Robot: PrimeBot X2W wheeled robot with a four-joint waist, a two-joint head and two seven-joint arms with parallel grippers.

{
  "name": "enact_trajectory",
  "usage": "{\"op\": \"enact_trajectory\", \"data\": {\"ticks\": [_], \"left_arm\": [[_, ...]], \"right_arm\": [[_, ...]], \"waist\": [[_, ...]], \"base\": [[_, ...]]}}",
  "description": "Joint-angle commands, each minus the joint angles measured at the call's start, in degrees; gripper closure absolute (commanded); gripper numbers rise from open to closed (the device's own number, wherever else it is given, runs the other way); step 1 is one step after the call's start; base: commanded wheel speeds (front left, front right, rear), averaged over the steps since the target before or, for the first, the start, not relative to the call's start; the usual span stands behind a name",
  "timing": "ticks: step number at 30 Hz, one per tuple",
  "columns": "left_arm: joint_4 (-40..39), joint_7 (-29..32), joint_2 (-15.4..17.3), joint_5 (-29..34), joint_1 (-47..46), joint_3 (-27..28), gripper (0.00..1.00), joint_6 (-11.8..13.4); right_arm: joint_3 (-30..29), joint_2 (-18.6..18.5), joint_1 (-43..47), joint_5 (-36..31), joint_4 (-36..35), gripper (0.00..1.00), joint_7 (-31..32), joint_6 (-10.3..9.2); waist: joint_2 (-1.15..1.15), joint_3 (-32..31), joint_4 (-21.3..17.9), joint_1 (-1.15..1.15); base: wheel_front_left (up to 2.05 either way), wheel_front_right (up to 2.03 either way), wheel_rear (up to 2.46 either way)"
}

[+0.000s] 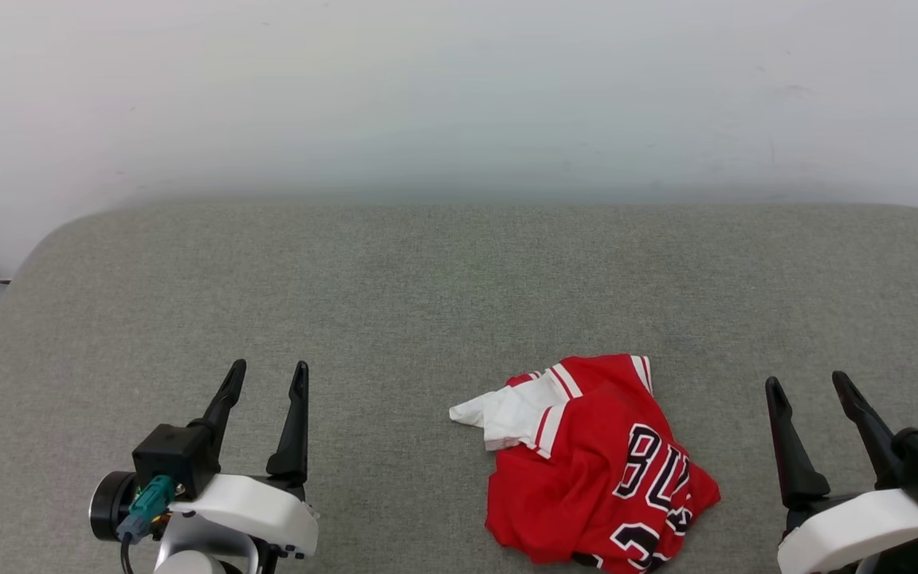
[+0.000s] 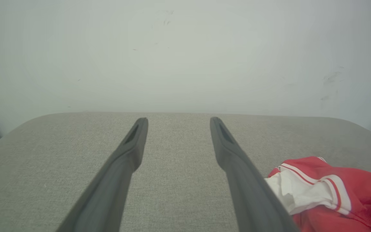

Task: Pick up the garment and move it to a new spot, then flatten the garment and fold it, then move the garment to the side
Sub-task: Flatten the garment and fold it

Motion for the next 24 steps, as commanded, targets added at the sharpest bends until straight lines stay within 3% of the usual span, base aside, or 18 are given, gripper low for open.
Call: {"op": "enact_trajectory", "data": {"ticks": [1, 7, 14, 17, 24], "left_arm": [[-0.2, -0.3, 0.0, 0.3, 0.6, 0.0, 0.0, 0.3], [-0.3, -0.3, 0.0, 0.5, -0.3, -0.3, 0.0, -0.1], [-1.2, -0.2, -0.2, 1.3, -1.7, -1.1, 0.0, -0.2], [-2.1, -0.3, -0.8, 1.6, -2.2, -1.2, 0.0, 0.0], [-3.2, -0.2, -2.4, 2.9, -3.1, -1.4, 0.0, -0.9]], "right_arm": [[0.0, 0.1, 0.4, -0.4, -0.3, 0.0, 0.4, -0.04], [-0.1, 0.1, 0.1, -1.1, 0.4, 0.0, 2.7, -0.04], [4.5, -0.5, -1.4, 1.5, 1.7, 0.0, 14.1, -0.04], [8.3, -2.9, -3.6, 3.8, 1.3, 0.0, 20.0, -0.04], [19.5, -12.4, -9.1, 9.7, 1.5, 0.0, 31.1, -0.05]], "waist": [[0.0, 0.0, 0.0, 0.0], [0.0, 0.2, 0.4, 0.0], [0.0, 1.6, 2.4, 0.0], [0.0, 3.0, 3.5, 0.0], [0.0, 6.3, 6.1, 0.0]], "base": [[0.0, 0.0, 0.0], [0.0, 0.0, 0.0], [0.0, 0.0, 0.0], [0.0, 0.0, 0.0], [0.0, 0.0, 0.0]]}}
